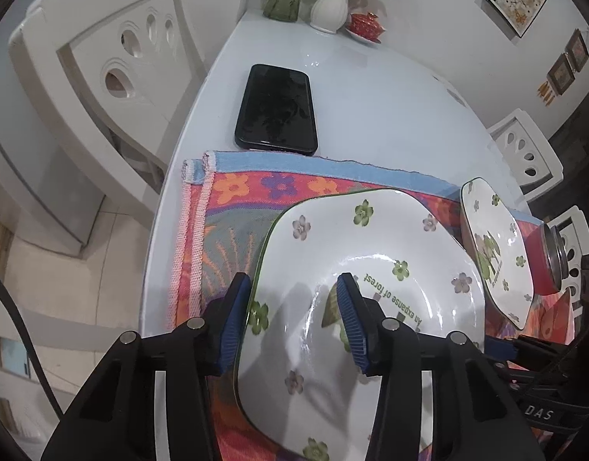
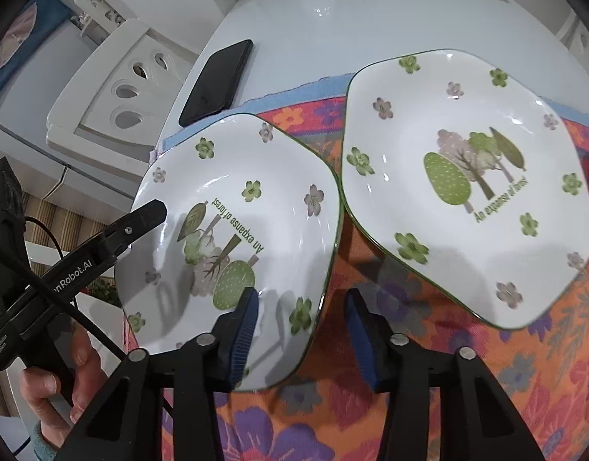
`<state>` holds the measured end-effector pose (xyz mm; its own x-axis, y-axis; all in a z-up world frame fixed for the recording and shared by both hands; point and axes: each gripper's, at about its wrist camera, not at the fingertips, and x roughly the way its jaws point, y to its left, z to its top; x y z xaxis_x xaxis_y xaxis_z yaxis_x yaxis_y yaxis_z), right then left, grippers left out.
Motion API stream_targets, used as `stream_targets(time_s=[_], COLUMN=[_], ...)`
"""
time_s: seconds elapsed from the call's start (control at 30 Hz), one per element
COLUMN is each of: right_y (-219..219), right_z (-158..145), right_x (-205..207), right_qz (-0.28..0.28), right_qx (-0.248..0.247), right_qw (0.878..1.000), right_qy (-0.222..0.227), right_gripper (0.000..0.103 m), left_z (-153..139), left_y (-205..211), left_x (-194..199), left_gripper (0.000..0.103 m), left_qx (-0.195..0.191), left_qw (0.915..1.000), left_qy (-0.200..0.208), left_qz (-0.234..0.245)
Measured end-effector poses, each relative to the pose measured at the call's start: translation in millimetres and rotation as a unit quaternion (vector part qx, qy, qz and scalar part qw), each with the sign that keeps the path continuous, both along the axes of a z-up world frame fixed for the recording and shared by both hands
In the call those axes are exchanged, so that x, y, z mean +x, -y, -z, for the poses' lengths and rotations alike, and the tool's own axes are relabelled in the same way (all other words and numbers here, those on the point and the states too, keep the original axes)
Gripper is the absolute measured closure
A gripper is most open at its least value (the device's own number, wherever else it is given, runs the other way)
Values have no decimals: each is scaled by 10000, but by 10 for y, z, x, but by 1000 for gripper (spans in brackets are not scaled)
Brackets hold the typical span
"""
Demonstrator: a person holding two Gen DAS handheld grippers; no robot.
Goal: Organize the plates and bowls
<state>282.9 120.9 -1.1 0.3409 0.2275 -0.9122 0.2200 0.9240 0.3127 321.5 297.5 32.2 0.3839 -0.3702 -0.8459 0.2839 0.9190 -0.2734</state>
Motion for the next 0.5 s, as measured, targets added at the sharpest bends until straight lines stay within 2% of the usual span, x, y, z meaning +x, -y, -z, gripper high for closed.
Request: stream_targets(time_s=[0.17, 0.33, 0.4, 0.5], right_y=[-43, -85, -117, -193], right_z=[50, 59, 53, 22], right_x=[78, 124, 117, 78], right_qz=[-167, -305, -435, -737], right_qx=[-64, -183, -367, -731], right_qw=[9998, 9993, 9983, 9940], right_qy=[37, 88, 147, 342], right_gripper=[66, 67, 67, 67], left_z=[97, 95, 70, 20], left_y=[10, 27, 17, -9], left_x=[53, 35, 2, -90], left_gripper=[63, 67, 70, 70], left_qx=[-90, 4, 38, 61], left_qw=[9999, 9998, 9995, 9991], left_qy=[-113, 12, 91, 201], left_qz=[86, 209, 287, 356])
